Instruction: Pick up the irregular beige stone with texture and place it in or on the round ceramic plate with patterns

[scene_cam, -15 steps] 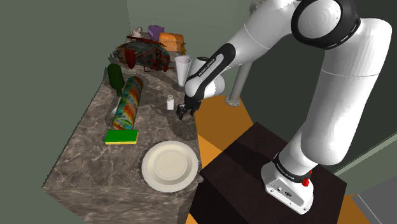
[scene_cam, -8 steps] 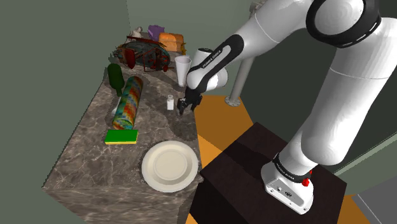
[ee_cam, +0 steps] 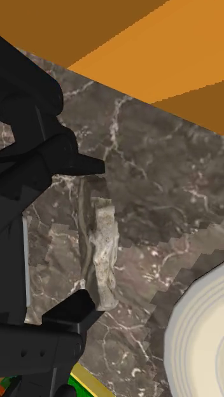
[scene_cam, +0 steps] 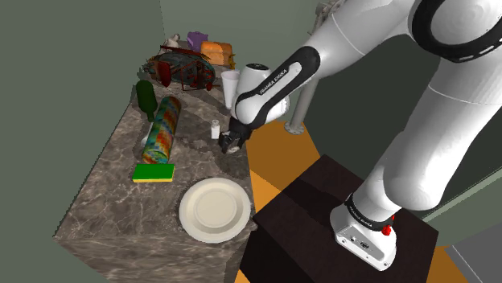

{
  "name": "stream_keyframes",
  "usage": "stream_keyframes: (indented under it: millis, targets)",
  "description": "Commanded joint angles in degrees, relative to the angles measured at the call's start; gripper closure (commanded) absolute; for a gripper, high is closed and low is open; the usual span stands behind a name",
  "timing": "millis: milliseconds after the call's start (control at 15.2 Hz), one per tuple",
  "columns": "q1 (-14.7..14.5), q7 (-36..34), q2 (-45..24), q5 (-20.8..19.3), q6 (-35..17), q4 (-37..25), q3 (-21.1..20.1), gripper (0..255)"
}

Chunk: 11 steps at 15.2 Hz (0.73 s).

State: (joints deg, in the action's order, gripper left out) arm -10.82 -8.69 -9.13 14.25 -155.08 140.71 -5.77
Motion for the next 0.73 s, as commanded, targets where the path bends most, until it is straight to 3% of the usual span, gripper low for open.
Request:
stream_keyframes:
  millis: [0,660]
  targets:
    - [-2.0,-3.2,1.2,-0.2,-1.2,2.0,-1.1,255]
    - [-12.1,-22.4,3.6,-4.3,-4.8,6.2,-6.7,255]
